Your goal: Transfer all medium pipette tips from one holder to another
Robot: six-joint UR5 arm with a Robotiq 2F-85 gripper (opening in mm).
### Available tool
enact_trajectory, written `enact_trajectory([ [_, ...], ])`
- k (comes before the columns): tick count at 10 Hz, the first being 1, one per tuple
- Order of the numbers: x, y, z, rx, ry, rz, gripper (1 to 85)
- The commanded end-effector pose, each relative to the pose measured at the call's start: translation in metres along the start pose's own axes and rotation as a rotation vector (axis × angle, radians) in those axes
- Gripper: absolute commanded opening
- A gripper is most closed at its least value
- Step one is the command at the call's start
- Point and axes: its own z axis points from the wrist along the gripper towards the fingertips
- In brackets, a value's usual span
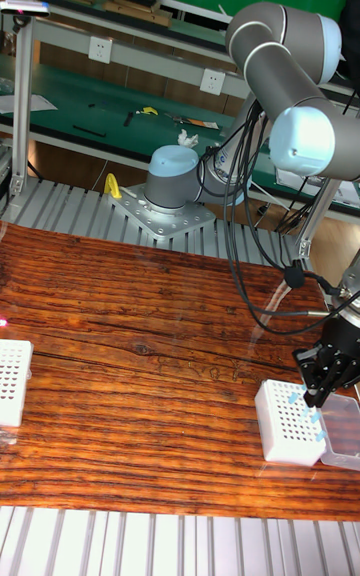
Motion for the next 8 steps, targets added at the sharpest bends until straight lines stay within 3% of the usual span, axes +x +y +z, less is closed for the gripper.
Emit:
enact_trajectory([
  [1,0.0005,0.0005,0.0008,-0.011,0.001,0.007,1.3],
  [5,0.0046,-0.002,0.0058,-0.003,0.016,0.012,1.3],
  [8,0.0059,0.0047,0.0058,-0.029,0.021,-0.025,19.3],
])
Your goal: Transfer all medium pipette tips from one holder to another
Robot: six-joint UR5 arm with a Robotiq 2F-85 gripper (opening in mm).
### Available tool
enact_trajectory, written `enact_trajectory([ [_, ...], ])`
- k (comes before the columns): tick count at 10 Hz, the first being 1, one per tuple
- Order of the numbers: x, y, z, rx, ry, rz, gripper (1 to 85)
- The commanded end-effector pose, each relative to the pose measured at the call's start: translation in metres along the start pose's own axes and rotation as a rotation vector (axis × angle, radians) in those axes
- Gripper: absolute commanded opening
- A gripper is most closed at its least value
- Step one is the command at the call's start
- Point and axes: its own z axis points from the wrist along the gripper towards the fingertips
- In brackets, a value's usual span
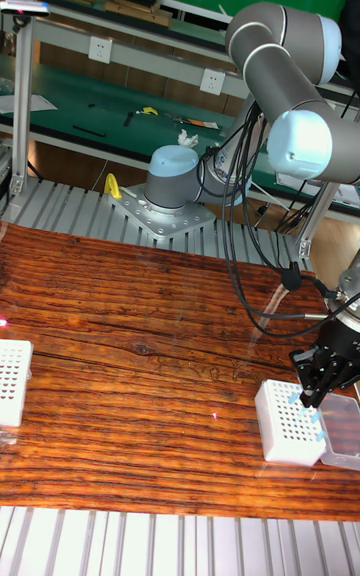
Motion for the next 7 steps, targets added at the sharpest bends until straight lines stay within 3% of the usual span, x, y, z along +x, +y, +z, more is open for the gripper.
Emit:
enact_trajectory([
  [1,0.0004,0.0073,-0.0003,-0.033,0.002,-0.026,24.3],
  [3,0.0012,0.0071,0.0,-0.032,0.005,-0.045,31.0],
  [7,0.0005,0.0022,-0.0016,-0.018,0.005,-0.046,31.0],
])
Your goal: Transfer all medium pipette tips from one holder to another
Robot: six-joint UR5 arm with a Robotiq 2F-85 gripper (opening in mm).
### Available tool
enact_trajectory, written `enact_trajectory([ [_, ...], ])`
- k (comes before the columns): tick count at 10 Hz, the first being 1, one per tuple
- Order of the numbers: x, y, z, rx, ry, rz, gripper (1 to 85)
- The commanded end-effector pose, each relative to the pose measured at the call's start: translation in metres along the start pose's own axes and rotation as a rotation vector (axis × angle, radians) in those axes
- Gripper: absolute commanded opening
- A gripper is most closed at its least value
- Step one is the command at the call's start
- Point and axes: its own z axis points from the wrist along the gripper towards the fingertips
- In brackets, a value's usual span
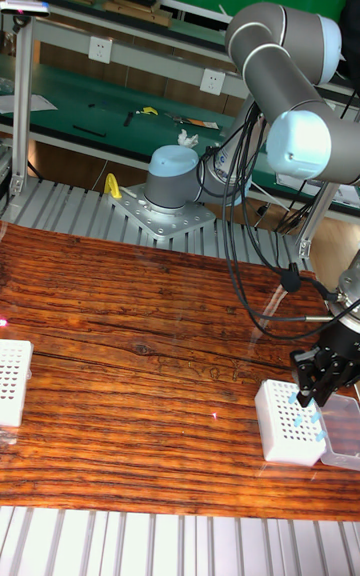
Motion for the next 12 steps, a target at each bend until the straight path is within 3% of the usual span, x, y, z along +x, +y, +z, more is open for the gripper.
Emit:
enact_trajectory([
  [1,0.0,-0.005,-0.003,-0.002,0.005,0.001,30.0],
  [4,0.001,-0.036,-0.006,-0.012,0.004,-0.055,29.3],
  [9,0.023,-0.116,-0.007,0.036,0.017,-0.175,26.7],
  [11,0.024,-0.108,-0.007,0.002,0.018,-0.257,28.7],
  [12,0.025,-0.108,-0.007,0.004,0.022,-0.245,30.3],
])
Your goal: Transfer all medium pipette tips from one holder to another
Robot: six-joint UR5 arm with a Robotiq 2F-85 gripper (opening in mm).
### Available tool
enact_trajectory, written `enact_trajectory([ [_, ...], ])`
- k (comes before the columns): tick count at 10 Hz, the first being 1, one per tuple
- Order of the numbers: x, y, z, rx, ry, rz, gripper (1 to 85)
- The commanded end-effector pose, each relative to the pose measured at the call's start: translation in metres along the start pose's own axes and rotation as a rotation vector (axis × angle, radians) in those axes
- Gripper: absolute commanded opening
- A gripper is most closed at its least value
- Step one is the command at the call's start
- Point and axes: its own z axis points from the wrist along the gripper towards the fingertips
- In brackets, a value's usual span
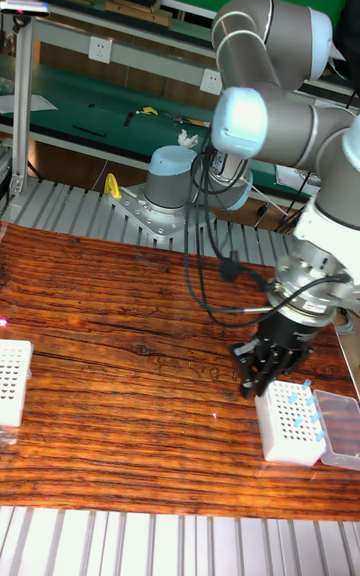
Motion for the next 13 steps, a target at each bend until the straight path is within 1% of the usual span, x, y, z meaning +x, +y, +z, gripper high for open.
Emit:
enact_trajectory([
  [1,0.01,-0.005,-0.001,-0.026,0.014,0.002,30.3],
  [2,0.016,-0.005,-0.001,-0.026,0.038,0.078,28.3],
  [3,0.016,-0.007,-0.001,-0.017,0.037,0.168,24.3],
  [4,0.007,0.003,-0.001,-0.056,0.008,0.246,24.0],
  [5,0.004,0.001,-0.001,-0.053,-0.003,0.28,24.0],
  [6,0.004,0.0,-0.001,-0.046,-0.003,0.298,22.0],
  [7,0.009,-0.003,-0.002,-0.044,0.012,0.299,17.3],
  [9,0.015,-0.037,0.011,-0.065,-0.007,0.239,18.7],
  [10,0.023,-0.063,0.014,-0.047,-0.003,0.197,19.3],
  [11,0.033,-0.091,0.014,-0.021,0.013,0.158,19.3],
  [12,0.043,-0.113,0.012,-0.019,0.022,0.121,19.3],
  [13,0.052,-0.128,0.013,-0.018,0.024,0.089,19.3],
])
